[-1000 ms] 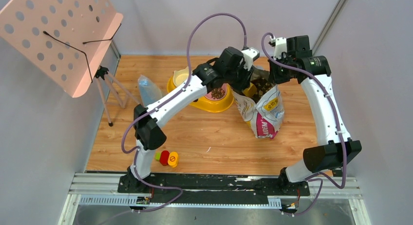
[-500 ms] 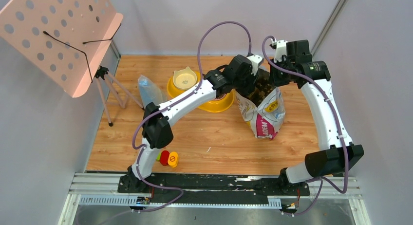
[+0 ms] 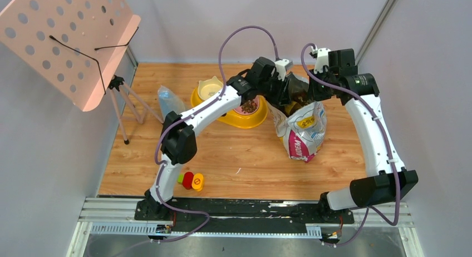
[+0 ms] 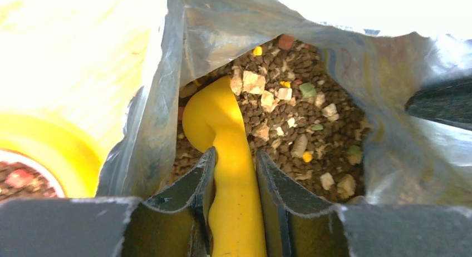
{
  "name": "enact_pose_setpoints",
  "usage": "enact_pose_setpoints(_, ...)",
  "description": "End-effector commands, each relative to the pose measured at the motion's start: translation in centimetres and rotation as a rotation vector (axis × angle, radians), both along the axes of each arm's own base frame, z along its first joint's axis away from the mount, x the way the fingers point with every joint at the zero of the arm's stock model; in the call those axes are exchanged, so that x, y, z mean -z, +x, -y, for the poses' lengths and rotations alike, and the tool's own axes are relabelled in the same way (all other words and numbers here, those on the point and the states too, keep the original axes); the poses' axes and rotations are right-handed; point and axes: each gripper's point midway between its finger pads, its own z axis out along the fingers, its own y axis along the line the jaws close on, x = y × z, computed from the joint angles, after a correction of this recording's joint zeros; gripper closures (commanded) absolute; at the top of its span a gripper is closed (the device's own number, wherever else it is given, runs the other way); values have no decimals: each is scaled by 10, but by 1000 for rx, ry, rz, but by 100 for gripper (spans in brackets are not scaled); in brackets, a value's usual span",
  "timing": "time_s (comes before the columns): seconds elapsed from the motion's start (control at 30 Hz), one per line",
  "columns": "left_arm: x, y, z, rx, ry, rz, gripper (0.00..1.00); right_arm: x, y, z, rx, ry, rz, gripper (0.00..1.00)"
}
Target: Serve the pet food
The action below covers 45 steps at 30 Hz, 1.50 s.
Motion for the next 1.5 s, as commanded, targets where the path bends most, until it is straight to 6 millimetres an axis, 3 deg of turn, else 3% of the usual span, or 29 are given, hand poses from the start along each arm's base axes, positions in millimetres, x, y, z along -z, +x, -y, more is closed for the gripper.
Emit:
enact_pose_setpoints(0.0,-42,-59,27,278,-221,-199,100,-11,-7,-5,-20,30,41,100)
enact_pose_setpoints(0.1,-71,-62,26,373,-329,-205,100,-9,-6,-2,-8,24,37,100)
enact_pose_setpoints(0.17,-79,-61,22,387,-357,-225,100,-9,-5,-1,-3,21,37,100)
enact_pose_setpoints(0.37,-88,-47,6,327,-350,-219,100,-3,-1,10,26,-23,32,100)
enact_pose_setpoints(0.7,-122,-11,-44,193,-408,-216,100,1,6,26,56,-56,27,100)
enact_pose_setpoints(1.03,-149,3,-74,149,-511,-261,100,6,10,29,56,-60,20,100)
enact_pose_setpoints(1.17,-151,13,-88,90,-576,-349,100,9,10,28,55,-58,13,100)
enact_pose_setpoints(1.27,-138,21,-97,38,-619,-477,100,10,8,29,51,-62,7,100)
enact_pose_setpoints(1.47,-127,29,-99,-18,-631,-547,100,10,8,29,51,-65,2,100)
